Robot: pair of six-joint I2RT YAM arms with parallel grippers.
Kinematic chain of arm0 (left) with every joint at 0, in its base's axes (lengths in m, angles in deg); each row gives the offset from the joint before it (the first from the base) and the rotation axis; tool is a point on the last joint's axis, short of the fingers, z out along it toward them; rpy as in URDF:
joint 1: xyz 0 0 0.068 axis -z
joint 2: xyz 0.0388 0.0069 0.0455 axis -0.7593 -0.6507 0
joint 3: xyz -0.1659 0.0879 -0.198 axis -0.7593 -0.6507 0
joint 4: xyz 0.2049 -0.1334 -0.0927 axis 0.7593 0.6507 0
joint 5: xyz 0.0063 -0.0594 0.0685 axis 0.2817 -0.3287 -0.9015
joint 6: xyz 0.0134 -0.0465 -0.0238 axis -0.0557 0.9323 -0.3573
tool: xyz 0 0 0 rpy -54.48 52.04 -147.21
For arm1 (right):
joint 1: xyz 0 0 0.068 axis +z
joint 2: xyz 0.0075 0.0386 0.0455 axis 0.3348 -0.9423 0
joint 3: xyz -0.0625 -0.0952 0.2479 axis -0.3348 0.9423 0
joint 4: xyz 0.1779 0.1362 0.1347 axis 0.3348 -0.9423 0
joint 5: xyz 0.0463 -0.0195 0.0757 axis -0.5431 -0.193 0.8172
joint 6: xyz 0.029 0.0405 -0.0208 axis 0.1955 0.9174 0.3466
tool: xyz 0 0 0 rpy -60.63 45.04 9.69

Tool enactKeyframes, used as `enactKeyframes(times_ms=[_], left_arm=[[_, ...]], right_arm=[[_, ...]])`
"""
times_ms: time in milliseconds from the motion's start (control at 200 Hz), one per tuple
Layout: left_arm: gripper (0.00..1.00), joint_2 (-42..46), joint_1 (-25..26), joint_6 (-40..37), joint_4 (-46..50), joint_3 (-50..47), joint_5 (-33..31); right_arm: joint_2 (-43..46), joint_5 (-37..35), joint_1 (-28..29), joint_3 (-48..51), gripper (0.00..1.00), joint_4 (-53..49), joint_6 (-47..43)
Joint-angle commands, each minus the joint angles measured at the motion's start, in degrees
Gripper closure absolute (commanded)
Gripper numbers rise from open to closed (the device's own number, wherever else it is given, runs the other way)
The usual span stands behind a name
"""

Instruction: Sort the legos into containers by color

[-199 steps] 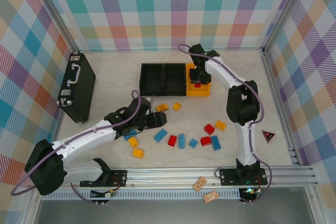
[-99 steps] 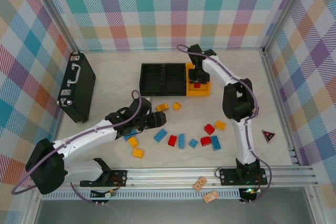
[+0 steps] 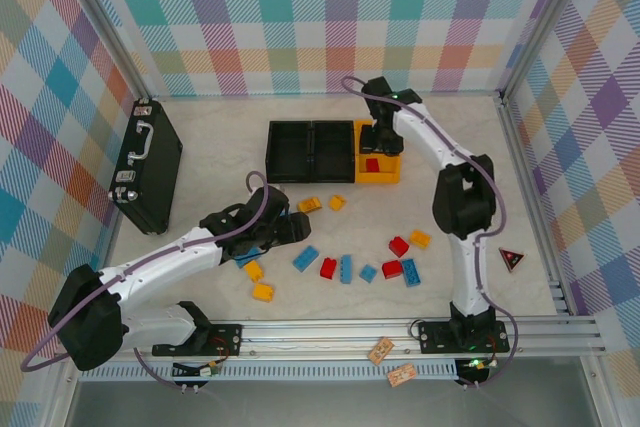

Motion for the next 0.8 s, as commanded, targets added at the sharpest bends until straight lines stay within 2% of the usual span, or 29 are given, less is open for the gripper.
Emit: enactKeyframes(times_ms=[0, 500, 655, 795], left_arm=[[0.27, 0.74, 0.72, 0.58, 3.77, 2.3, -2.65], [0.29, -3.04, 0.18, -1.81, 10.93, 6.76, -6.44], [0.37, -7.25, -1.36, -5.02, 14.78, 9.74, -6.54], [0.44, -11.99, -4.37, -8.83, 15.78, 11.33, -3.73]], right_arm=[[9.41, 3.39, 0.07, 5.82, 0.49, 2.52, 1.5], [36.31, 10.95, 3.69, 39.9, 0.49, 13.73, 4.62], [43.75, 13.49, 5.74, 48.42, 0.5, 16.26, 5.45], [48.52, 14.16, 7.41, 53.58, 0.5, 17.62, 6.88]])
